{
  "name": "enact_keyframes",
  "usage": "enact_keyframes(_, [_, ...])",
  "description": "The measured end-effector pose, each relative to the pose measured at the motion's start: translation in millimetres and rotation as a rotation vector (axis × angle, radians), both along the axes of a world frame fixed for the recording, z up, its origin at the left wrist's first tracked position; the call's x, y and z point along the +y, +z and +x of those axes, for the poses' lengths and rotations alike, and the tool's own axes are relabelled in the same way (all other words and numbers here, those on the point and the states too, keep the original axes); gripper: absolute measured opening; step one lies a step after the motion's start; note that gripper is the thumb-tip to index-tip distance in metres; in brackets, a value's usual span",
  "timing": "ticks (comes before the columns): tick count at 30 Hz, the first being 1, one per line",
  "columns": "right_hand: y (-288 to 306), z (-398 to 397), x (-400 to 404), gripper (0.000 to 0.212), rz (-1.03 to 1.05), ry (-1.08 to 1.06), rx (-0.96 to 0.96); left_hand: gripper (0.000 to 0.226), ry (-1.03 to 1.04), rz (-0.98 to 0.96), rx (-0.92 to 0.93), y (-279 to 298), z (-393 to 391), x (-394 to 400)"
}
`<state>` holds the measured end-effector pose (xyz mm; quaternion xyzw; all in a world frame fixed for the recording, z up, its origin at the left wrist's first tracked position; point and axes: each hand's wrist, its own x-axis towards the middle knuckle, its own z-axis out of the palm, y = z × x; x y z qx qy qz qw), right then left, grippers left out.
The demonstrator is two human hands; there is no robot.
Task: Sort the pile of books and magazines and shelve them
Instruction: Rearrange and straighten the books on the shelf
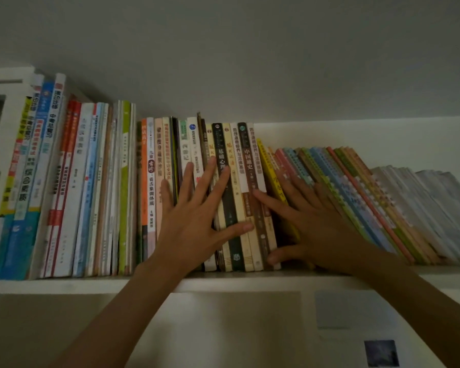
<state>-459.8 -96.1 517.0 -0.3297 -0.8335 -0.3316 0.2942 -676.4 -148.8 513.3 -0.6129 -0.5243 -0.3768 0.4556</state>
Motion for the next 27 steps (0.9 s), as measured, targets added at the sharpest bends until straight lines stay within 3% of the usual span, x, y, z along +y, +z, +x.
enact_keyframes(4, [-1.8, -3.7, -17.3, 0.096, -0.081, 0.063, 0.050, 0.091, -0.052, -0.014, -0.033, -0.7, 4.8, 0.8])
enact_keyframes(6, [-2.9, 0.6, -23.1, 0.078, -0.010, 0.237, 0.230, 0.088, -0.117, -0.010, -0.046, -4.4, 16.5, -0.8])
enact_keyframes(8, [-3.7, 20.2, -19.7, 0.071, 0.149, 0.253, 0.410, 0.083, -0.140, 0.006, 0.012, -10.6, 32.2, -1.0])
enact_keyframes(10, [-4.8, 50.4, -14.5, 0.085, 0.228, 0.110, 0.574, 0.079, -0.111, 0.012, 0.086, -14.8, 49.6, 0.0])
enact_keyframes(12, [-5.9, 89.9, -11.0, 0.101, 0.183, -0.080, 0.780, 0.087, -0.095, -0.008, 0.048, -16.3, 68.6, 2.0])
enact_keyframes(14, [-10.3, 129.6, -9.5, 0.115, 0.051, -0.153, 0.951, 0.101, -0.081, -0.024, -0.048, -17.6, 85.9, 6.4])
enact_keyframes(16, [-17.7, 159.8, -7.0, 0.127, -0.195, -0.052, 1.038, 0.113, -0.070, -0.025, -0.119, -19.1, 101.8, 10.1])
enact_keyframes(19, [-23.1, 176.8, -6.0, 0.128, -0.477, 0.057, 0.912, 0.118, 0.001, -0.064, -0.142, -17.1, 118.8, 16.4])
enact_keyframes(23, [-14.0, 183.5, -0.2, 0.096, -0.377, -0.146, 0.704, 0.121, 0.134, -0.111, -0.079, -11.9, 124.3, 25.2])
enact_keyframes(27, [-12.9, 176.3, 6.3, 0.069, -0.238, -0.229, 0.662, 0.118, 0.151, -0.131, -0.038, -8.8, 119.9, 24.3])
